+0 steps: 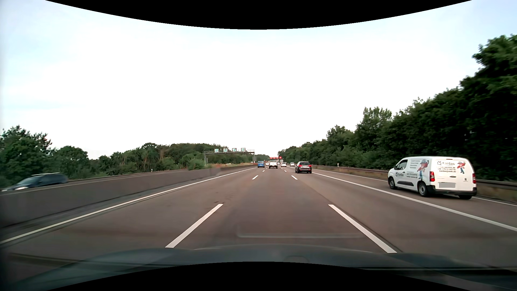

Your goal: Follow the waypoints while adhering to traffic rules and regulations

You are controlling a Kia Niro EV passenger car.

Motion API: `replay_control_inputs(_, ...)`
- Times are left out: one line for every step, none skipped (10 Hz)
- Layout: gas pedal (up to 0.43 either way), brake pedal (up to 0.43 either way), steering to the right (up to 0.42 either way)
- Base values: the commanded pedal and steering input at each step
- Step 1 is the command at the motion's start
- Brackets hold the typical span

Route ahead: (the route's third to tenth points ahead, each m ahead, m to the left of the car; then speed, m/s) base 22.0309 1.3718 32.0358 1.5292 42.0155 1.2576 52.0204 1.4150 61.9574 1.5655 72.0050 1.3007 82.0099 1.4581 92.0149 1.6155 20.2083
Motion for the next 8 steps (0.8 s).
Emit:
replay_control_inputs(0.15,0.0,-0.004)
replay_control_inputs(0.15,0.0,-0.004)
replay_control_inputs(0.15,0.0,-0.004)
replay_control_inputs(0.15,0.0,-0.004)
replay_control_inputs(0.15,0.0,-0.004)
replay_control_inputs(0.15,0.0,-0.004)
replay_control_inputs(0.15,0.0,-0.004)
replay_control_inputs(0.15,0.0,-0.004)
